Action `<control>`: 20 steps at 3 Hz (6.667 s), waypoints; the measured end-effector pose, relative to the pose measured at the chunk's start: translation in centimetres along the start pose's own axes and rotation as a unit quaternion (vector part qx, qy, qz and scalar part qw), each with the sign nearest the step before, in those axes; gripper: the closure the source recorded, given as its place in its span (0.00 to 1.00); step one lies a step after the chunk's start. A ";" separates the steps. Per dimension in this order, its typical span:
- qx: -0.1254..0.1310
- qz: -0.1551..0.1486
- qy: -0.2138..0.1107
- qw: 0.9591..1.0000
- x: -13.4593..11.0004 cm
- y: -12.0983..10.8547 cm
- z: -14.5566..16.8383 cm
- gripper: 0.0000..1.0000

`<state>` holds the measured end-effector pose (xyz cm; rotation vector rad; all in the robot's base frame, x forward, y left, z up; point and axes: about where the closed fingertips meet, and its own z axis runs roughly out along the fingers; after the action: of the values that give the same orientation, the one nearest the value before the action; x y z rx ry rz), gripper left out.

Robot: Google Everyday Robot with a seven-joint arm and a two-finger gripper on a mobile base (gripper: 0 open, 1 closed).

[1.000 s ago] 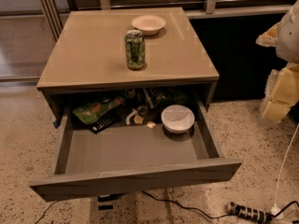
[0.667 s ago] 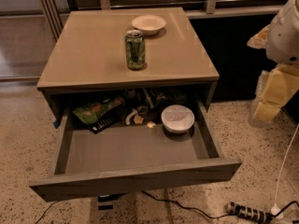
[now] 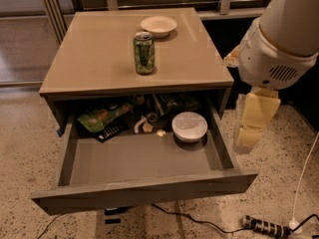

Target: Place green can into top drawer

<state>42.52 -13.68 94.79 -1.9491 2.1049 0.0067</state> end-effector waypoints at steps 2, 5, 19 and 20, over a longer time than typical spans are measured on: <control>-0.023 0.006 -0.002 1.000 -0.1 -2.7 1.3 0.00; -0.020 0.008 -0.015 1.000 -1.6 -9.3 3.6 0.00; -0.117 0.019 -0.273 0.955 -11.9 -21.9 15.6 0.00; -0.128 -0.001 -0.271 0.954 -13.1 -21.3 16.1 0.00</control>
Offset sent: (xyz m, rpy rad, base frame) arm 0.0661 0.0034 -0.0276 0.0288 0.1558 0.0212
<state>67.30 0.10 85.74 -1.8052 1.7938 0.7595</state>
